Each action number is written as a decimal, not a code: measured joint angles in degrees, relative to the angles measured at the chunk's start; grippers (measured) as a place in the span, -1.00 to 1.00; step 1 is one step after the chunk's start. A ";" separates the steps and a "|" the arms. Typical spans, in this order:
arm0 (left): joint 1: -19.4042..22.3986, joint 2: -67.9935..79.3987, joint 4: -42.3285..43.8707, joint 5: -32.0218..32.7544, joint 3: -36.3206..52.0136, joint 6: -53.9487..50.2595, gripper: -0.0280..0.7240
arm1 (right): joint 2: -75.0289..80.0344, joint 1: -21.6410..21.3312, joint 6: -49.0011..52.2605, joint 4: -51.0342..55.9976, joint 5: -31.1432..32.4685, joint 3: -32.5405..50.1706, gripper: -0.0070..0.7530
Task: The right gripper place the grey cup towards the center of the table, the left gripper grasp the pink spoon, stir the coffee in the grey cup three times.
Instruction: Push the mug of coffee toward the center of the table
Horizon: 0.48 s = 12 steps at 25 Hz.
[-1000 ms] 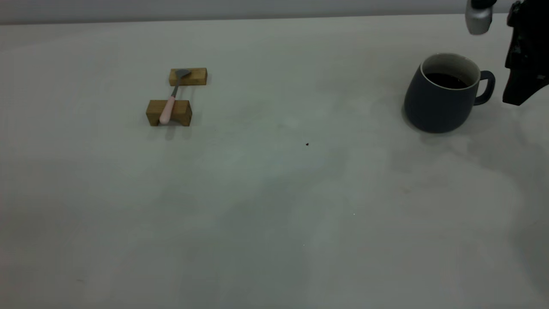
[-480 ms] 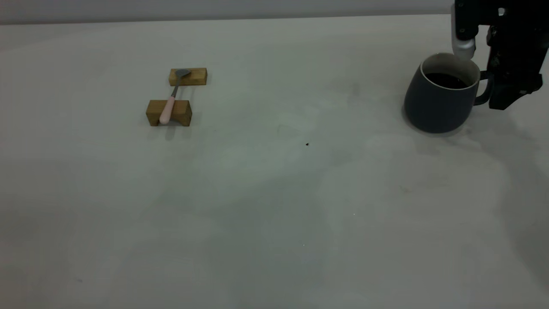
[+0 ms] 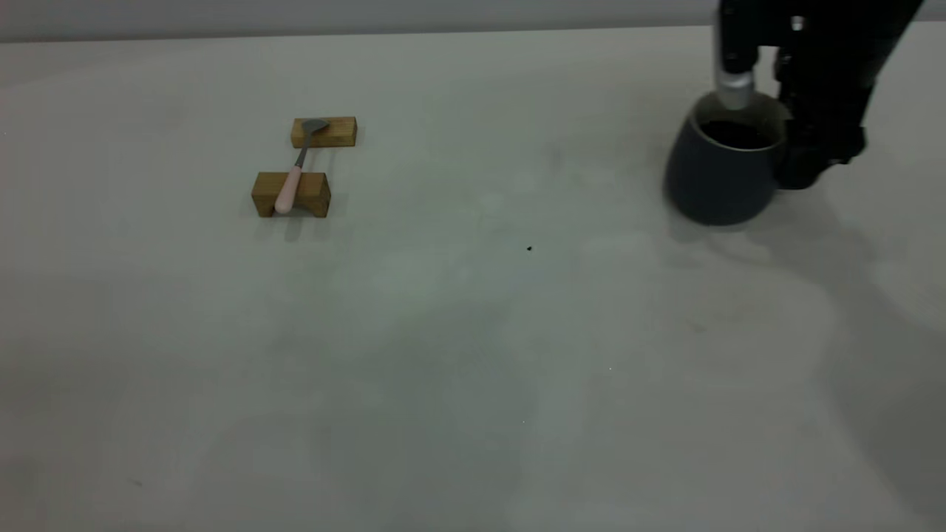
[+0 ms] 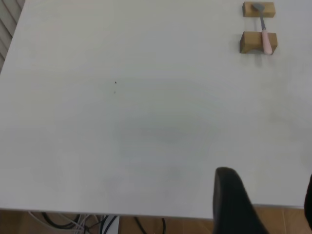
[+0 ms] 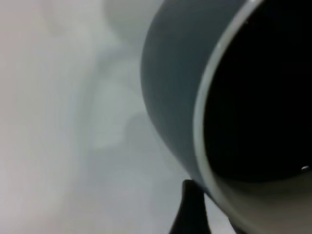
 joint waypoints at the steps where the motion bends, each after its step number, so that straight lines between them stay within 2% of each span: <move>1: 0.00 0.00 0.00 0.00 0.00 0.00 0.23 | 0.00 0.74 0.00 0.98 -0.11 0.00 0.76; 12: 0.00 0.00 0.00 0.00 0.00 0.00 0.23 | 0.00 10.54 0.00 16.14 -3.46 0.00 0.67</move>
